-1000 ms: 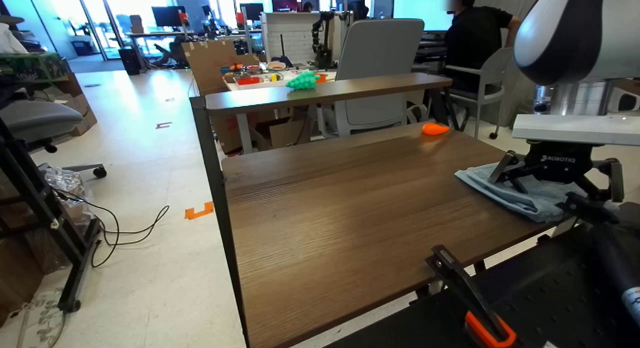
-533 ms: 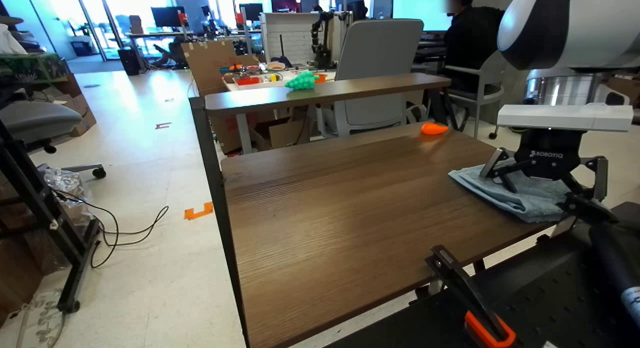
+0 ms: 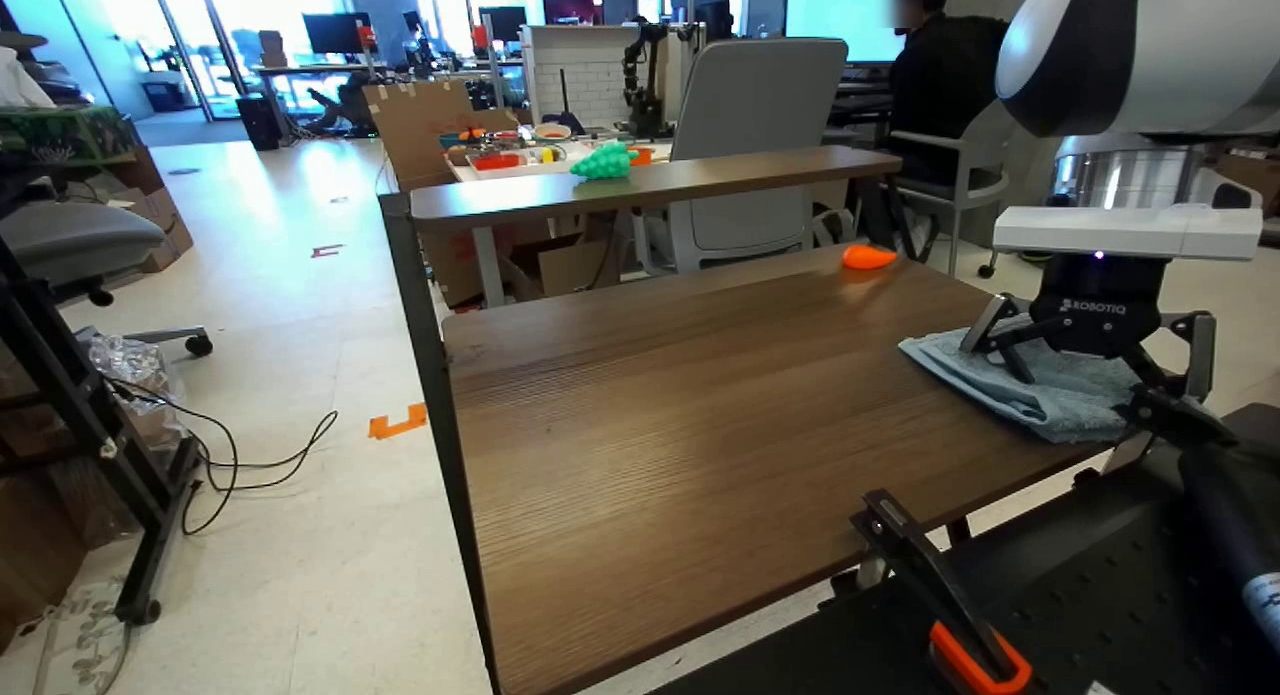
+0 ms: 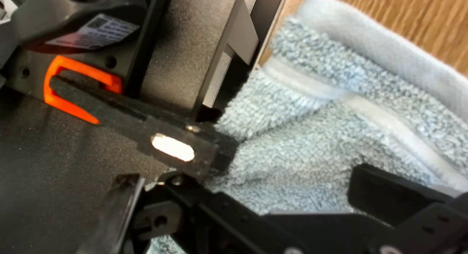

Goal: Clean up on the table

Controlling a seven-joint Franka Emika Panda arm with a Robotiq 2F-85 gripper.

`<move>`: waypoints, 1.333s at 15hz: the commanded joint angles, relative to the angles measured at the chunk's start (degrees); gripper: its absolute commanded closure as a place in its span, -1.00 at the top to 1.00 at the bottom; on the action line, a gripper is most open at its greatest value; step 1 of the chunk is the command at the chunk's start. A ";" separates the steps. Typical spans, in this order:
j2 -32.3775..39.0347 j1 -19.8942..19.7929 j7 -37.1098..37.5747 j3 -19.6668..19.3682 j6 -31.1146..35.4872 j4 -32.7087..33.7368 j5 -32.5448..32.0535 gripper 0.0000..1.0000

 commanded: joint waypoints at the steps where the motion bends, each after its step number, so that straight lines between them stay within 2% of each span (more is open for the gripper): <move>1: 1.62 -0.59 -0.09 -0.30 -0.15 2.20 1.48 1.00; 4: 2.87 -1.66 1.14 0.81 -0.86 5.22 4.11 1.00; 12: 3.43 0.31 4.86 2.42 4.82 5.83 6.67 1.00; 15: 4.69 -1.68 7.41 2.39 0.71 10.42 8.07 1.00; 18: 5.96 -4.36 8.64 3.41 -5.04 16.09 12.18 1.00; 20: 6.47 -4.71 9.48 3.60 -8.25 19.05 13.72 1.00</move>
